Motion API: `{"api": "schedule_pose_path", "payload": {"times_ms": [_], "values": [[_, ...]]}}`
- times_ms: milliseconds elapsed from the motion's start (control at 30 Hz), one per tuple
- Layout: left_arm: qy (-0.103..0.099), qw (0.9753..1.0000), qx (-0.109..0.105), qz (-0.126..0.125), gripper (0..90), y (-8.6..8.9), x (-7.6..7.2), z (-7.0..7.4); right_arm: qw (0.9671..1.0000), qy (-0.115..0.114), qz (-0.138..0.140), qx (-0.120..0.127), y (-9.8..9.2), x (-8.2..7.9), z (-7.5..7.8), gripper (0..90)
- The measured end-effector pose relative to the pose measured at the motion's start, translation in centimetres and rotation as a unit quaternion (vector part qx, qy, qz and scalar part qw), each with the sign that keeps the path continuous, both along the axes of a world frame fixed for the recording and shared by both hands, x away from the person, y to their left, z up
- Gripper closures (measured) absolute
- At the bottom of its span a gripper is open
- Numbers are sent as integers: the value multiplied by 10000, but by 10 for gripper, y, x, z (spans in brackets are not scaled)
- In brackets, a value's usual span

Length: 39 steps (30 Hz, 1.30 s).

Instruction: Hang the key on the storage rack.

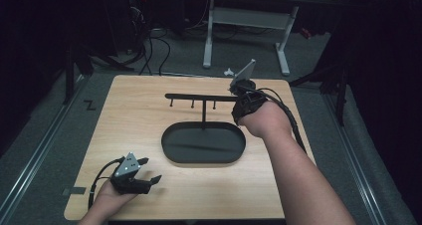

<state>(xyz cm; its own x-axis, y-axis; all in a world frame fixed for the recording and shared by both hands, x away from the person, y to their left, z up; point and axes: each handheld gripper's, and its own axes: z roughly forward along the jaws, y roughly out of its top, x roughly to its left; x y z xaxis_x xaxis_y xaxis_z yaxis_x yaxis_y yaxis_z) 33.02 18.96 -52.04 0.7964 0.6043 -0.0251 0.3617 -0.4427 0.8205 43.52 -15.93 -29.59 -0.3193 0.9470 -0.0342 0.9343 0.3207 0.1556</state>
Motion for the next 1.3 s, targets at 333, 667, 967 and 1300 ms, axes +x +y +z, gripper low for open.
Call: {"api": "schedule_pose_path", "payload": {"times_ms": [333,667,967,1300], "values": [[4,10000,3,7,211,0,0,0,9999,-146,-33,-55,-4,5,10,679],[-1,10000,3,18,210,1,0,-1,9995,-197,-219,-97,-16,13,4,679],[4,10000,24,12,211,1,1,-1,9993,-186,-306,-90,-21,20,-7,678],[10,10000,27,13,210,1,0,-1,9991,-223,-356,-89,-21,26,-11,679]]}}
